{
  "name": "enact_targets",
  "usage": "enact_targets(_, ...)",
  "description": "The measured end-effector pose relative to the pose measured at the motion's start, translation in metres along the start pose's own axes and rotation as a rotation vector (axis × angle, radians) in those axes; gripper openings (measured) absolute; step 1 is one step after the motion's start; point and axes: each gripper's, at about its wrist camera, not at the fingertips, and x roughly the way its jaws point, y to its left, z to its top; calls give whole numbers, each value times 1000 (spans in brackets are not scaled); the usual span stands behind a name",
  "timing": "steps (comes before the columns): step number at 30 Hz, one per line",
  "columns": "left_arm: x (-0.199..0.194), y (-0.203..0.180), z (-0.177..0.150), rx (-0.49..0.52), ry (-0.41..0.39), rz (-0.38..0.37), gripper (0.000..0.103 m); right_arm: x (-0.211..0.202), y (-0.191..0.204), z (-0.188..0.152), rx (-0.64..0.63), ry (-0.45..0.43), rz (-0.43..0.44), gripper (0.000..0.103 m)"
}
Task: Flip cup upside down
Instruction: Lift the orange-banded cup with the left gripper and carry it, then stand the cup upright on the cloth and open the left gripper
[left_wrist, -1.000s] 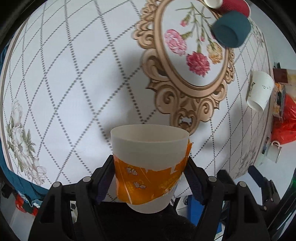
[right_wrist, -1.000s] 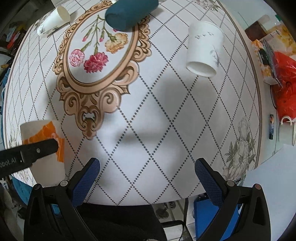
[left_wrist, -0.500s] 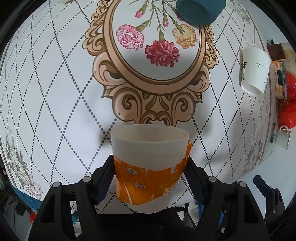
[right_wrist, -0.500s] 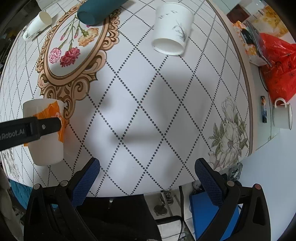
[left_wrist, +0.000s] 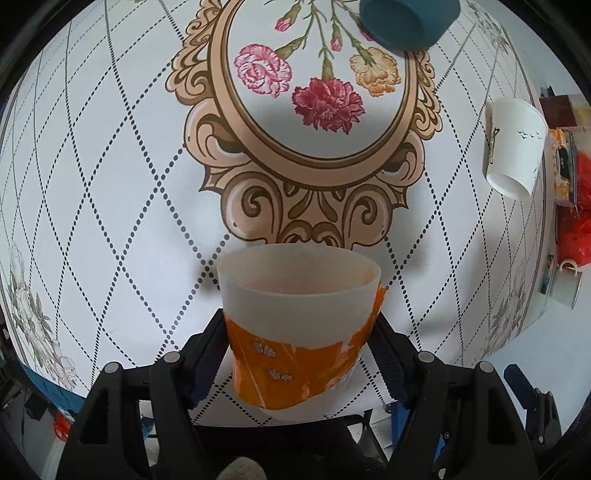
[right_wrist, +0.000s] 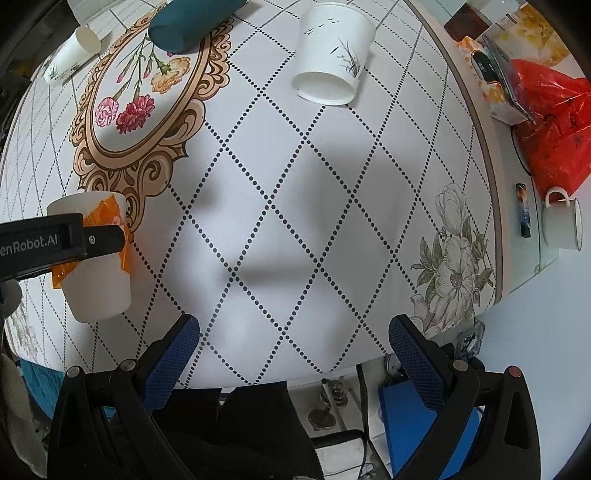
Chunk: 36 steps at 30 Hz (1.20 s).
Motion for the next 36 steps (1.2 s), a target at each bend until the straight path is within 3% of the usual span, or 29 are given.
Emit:
enact_targets(4,6,-3,1,16,2,15,85,-2,-2,-1,5,-2,0,103)
enact_targets(15,8,-7,-8,25,-20,22,87,-2,-11,-7,20,-5,0,103)
enact_targets(18,2,-7,-15,26,-36,20,92,-2,-13,-11,22,-7,1,103)
enact_targets(30,-65,9,-48,1,-206,22,92,-21,-10,-22,6,-41,80,103)
enact_targets(36,-94,46,-84,-62,-308,129,92,-41,8,-31,-57,-80,156,103)
